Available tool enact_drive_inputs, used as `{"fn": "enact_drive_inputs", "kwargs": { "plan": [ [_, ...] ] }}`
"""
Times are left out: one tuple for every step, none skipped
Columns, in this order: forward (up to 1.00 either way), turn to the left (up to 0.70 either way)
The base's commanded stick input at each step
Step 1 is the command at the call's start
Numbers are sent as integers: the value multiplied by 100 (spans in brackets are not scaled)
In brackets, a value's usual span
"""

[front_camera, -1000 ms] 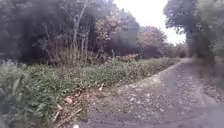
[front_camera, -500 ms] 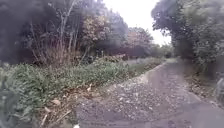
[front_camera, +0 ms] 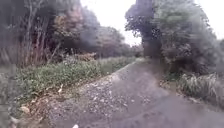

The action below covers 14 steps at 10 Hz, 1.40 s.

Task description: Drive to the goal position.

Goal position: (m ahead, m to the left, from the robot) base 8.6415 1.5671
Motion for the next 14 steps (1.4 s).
{"fn": "enact_drive_inputs", "kwargs": {
  "plan": [
    [60, 0],
    [60, 0],
    [60, 0],
    [60, 0],
    [60, 0],
    [60, 0],
    [60, 0],
    [60, 0],
    [60, 0],
    [60, 0],
    [60, 0],
    [60, 0],
    [60, 0],
    [60, -2]
  ]
}}
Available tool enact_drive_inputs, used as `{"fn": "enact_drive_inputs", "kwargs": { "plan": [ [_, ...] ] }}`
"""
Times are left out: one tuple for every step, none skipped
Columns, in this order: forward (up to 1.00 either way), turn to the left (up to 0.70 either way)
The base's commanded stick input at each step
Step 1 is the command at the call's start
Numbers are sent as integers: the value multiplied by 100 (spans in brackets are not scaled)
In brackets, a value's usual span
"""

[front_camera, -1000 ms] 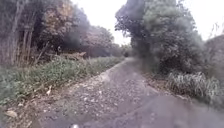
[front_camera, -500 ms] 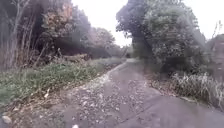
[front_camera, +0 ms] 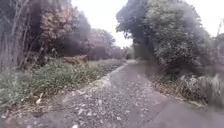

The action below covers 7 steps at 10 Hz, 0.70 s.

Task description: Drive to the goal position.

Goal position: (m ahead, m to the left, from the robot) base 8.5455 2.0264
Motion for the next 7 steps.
{"fn": "enact_drive_inputs", "kwargs": {
  "plan": [
    [60, -15],
    [60, -15],
    [60, -15],
    [60, -15],
    [60, -15],
    [60, -15],
    [60, -15]
  ]
}}
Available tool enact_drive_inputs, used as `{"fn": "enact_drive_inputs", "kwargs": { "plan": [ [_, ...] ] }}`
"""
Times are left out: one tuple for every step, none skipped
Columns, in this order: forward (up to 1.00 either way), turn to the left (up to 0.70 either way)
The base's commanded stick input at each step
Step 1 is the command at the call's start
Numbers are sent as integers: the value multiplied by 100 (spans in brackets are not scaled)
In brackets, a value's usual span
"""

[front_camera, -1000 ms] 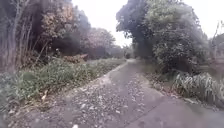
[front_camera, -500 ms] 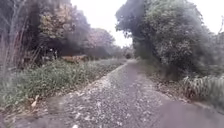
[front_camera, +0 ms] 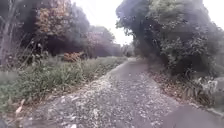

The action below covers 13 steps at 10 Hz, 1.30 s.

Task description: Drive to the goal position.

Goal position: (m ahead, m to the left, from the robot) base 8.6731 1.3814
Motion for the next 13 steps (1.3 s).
{"fn": "enact_drive_inputs", "kwargs": {
  "plan": [
    [60, -15],
    [60, -15],
    [60, -15],
    [60, -15],
    [60, -15],
    [60, -15],
    [60, -15],
    [60, -15],
    [60, -15],
    [60, -15],
    [60, -13],
    [60, 0],
    [60, 0]
  ]
}}
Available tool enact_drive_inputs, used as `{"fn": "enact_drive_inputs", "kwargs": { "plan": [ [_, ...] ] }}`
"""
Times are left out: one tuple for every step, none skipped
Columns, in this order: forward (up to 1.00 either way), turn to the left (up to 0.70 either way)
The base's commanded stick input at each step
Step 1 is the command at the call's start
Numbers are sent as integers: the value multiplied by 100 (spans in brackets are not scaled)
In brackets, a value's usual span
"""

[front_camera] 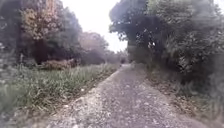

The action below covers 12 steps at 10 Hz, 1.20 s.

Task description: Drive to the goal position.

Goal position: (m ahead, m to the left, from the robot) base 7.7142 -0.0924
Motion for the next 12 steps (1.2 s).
{"fn": "enact_drive_inputs", "kwargs": {
  "plan": [
    [60, 0],
    [60, -4],
    [60, -9],
    [60, -11],
    [60, -12],
    [60, -12],
    [60, -12],
    [60, -8],
    [60, -3],
    [60, -1],
    [60, 0],
    [60, 0]
  ]
}}
